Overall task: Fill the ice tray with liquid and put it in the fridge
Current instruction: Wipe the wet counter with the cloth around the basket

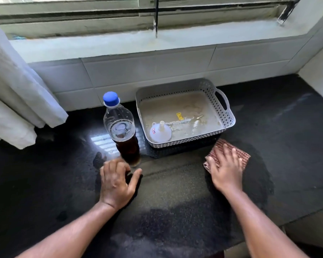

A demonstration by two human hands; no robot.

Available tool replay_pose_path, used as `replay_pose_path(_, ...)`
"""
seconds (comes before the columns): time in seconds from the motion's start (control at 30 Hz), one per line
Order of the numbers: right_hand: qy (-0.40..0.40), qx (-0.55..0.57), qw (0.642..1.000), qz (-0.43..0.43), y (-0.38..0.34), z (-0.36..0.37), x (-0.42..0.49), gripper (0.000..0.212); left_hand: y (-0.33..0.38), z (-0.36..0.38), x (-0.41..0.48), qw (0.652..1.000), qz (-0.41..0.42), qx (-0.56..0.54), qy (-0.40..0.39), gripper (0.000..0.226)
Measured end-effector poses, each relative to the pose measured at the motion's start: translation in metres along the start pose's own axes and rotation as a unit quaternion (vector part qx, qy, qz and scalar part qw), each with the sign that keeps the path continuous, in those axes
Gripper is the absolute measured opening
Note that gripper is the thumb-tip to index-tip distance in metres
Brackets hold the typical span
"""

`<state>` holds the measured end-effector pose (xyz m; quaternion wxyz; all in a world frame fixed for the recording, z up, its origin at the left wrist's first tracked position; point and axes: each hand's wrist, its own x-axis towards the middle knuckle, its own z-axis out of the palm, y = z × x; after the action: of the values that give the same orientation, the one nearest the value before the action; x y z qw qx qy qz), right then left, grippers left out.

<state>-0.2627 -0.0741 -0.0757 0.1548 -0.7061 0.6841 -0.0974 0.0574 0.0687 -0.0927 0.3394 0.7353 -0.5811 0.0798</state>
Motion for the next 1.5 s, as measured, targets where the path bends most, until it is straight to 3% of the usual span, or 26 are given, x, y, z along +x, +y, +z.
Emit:
replay_pose_path(0.1,-0.031,-0.005,0.992,-0.121,-0.028,0.016,-0.007,0.055,0.034,0.009,0.019,0.995,0.093,-0.033,-0.018,0.03)
replay_pose_path(0.17,-0.054,-0.005,0.973,-0.226,-0.032,0.022,-0.034,0.057,0.069,0.024,0.05,0.992,0.123,0.004,-0.038,0.043)
replay_pose_path(0.23,-0.053,-0.004,0.962,-0.268,-0.023,0.021,-0.049,0.054,0.099,0.039,0.086,0.985,0.131,0.069,-0.084,0.053)
replay_pose_path(0.33,-0.052,-0.011,0.959,-0.278,-0.013,0.014,-0.052,0.053,0.122,0.053,0.115,0.962,0.126,0.162,-0.181,0.043)
replay_pose_path(0.47,-0.057,-0.016,0.953,-0.297,-0.013,0.01,-0.048,0.054,0.128,0.062,0.119,0.949,0.14,0.177,-0.218,0.025)
replay_pose_path(0.67,-0.044,0.009,0.951,-0.306,0.004,0.013,-0.034,0.052,0.156,0.044,0.129,0.957,0.177,0.15,-0.172,0.023)
replay_pose_path(0.83,-0.005,-0.024,0.963,-0.267,0.033,-0.007,0.071,0.06,0.196,0.003,0.165,0.976,0.163,0.108,-0.098,0.023)
replay_pose_path(0.97,-0.004,-0.077,0.975,-0.208,-0.041,-0.001,0.145,0.052,0.212,-0.019,0.199,0.973,0.168,0.135,-0.078,0.018)
replay_pose_path(1.03,-0.028,-0.059,0.956,-0.286,-0.091,0.007,0.138,0.036,0.213,-0.022,0.207,0.968,0.18,0.158,-0.078,0.018)
replay_pose_path(1.1,-0.057,0.006,0.908,-0.416,-0.105,0.021,0.103,0.03,0.213,-0.023,0.21,0.967,0.187,0.151,-0.084,0.017)
replay_pose_path(1.17,-0.135,0.004,0.839,-0.528,-0.081,0.026,0.06,0.039,0.213,-0.022,0.211,0.969,0.183,0.138,-0.092,0.016)
replay_pose_path(1.23,-0.165,0.013,0.808,-0.565,-0.033,0.019,0.055,0.047,0.212,-0.023,0.212,0.97,0.176,0.138,-0.095,0.017)
replay_pose_path(1.3,-0.116,0.01,0.846,-0.52,0.004,0.005,0.098,0.048,0.212,-0.026,0.217,0.971,0.174,0.138,-0.091,0.018)
replay_pose_path(1.4,-0.014,-0.051,0.953,-0.299,0.006,-0.013,0.194,0.053,0.214,-0.033,0.227,0.97,0.177,0.144,-0.086,0.019)
replay_pose_path(1.47,-0.009,-0.088,0.98,-0.177,-0.033,-0.007,0.23,0.06,0.214,-0.038,0.233,0.969,0.17,0.15,-0.094,0.02)
replay_pose_path(1.5,-0.009,-0.092,0.982,-0.164,-0.058,0.002,0.233,0.06,0.214,-0.042,0.237,0.969,0.166,0.152,-0.1,0.019)
